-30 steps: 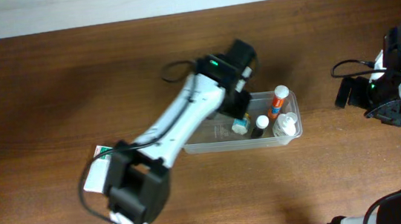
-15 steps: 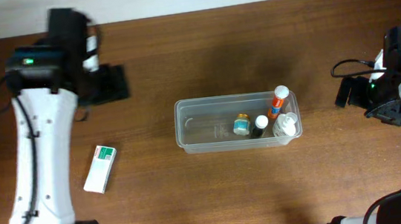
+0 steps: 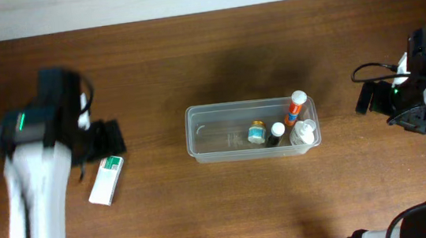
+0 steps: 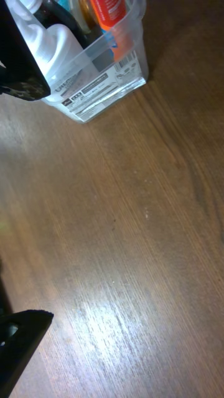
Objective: Pack container
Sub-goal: 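Move left gripper to the Panadol box and grasp it, then lay the Panadol box into the container's left end and release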
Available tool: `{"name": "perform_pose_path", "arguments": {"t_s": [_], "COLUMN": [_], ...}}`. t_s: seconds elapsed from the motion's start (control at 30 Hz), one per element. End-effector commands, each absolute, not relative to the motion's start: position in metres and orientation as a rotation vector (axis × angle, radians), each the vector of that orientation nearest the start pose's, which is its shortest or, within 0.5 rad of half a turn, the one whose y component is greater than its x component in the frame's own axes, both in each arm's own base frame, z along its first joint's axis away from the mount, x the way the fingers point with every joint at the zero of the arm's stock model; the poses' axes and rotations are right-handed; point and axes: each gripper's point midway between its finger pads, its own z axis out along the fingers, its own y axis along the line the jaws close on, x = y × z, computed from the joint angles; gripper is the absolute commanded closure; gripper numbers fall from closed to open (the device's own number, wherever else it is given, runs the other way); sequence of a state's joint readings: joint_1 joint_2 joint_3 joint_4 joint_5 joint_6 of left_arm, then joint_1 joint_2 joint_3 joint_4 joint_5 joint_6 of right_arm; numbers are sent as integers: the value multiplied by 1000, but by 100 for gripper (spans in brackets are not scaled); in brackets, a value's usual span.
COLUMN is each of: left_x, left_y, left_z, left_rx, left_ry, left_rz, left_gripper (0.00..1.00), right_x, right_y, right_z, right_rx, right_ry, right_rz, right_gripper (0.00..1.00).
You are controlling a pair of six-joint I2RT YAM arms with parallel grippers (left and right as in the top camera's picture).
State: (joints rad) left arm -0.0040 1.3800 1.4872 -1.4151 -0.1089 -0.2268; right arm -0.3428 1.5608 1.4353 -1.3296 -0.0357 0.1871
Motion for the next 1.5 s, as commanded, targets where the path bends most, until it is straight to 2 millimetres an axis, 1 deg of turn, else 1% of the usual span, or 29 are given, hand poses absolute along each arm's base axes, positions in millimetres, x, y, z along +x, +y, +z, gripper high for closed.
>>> {"name": "perform_pose_path", "arguments": {"t_s": [0.0, 0.03, 0.1, 0.13, 0.2, 0.23, 0.27, 0.3, 0.43, 0.53, 0.57, 0.6, 0.63, 0.83, 0.97, 1.1, 1.13, 1.17, 1.23, 1.27, 1.47], "left_x": [244, 240, 235, 233, 229, 234, 240, 244, 259, 264, 265, 268, 270, 281, 284, 284, 284, 284, 284, 283, 279], "left_y": [29, 31, 31, 31, 34, 32, 28, 29, 44, 48, 50, 54, 54, 62, 64, 64, 63, 62, 62, 62, 61], "left_z": [216, 207, 180, 165, 134, 125, 120, 116, 91, 73, 66, 55, 47, 13, -1, -6, -6, -6, -6, -6, -6], "left_rx": [-308, -288, -206, -193, -212, -221, -195, -207, -279, -313, -318, -326, -328, -335, -336, -337, -335, -333, -333, -334, -335], "left_ry": [2751, 2750, 2786, 2812, 2872, 2879, 2889, 2894, 2937, 2980, 2995, 3021, 3035, 3075, 3094, 3100, 3101, 3102, 3105, 3108, 3123], "left_rz": [150, 151, 129, 112, 84, 34, -32, -43, -41, -64, -62, -39, -43, -4, 6, 3, 1, -4, -4, -4, -7], "left_gripper": [0, 1, 1, 1, 1, 1, 1, 1, 0, 1, 1, 1, 1, 1, 1, 1, 9, 21, 41, 49, 50], "right_x": [282, 282, 282, 282, 282, 282, 282, 282, 281, 281, 281, 281, 281, 281, 281, 281, 281, 281, 281, 281, 281], "right_y": [-93, -92, -92, -92, -92, -92, -92, -92, -92, -92, -92, -92, -92, -92, -92, -92, -92, -92, -92, -92, -92], "right_z": [161, 161, 161, 161, 161, 161, 161, 161, 161, 161, 161, 161, 161, 161, 161, 161, 161, 161, 161, 161, 161], "right_rx": [797, 797, 797, 797, 797, 797, 797, 797, 797, 797, 797, 798, 798, 797, 797, 797, 797, 797, 797, 797, 798], "right_ry": [2918, 2918, 2918, 2918, 2918, 2918, 2918, 2918, 2920, 2923, 2922, 2922, 2922, 2922, 2922, 2922, 2922, 2922, 2922, 2922, 2923], "right_rz": [64, 67, 67, 67, 67, 67, 67, 66, 66, 66, 66, 66, 66, 66, 66, 66, 65, 66, 65, 66, 66], "right_gripper": [0, 0, 0, 0, 0, 0, 0, 0, 0, 0, 0, 0, 1, 0, 0, 0, 0, 0, 0, 0, 0]}}
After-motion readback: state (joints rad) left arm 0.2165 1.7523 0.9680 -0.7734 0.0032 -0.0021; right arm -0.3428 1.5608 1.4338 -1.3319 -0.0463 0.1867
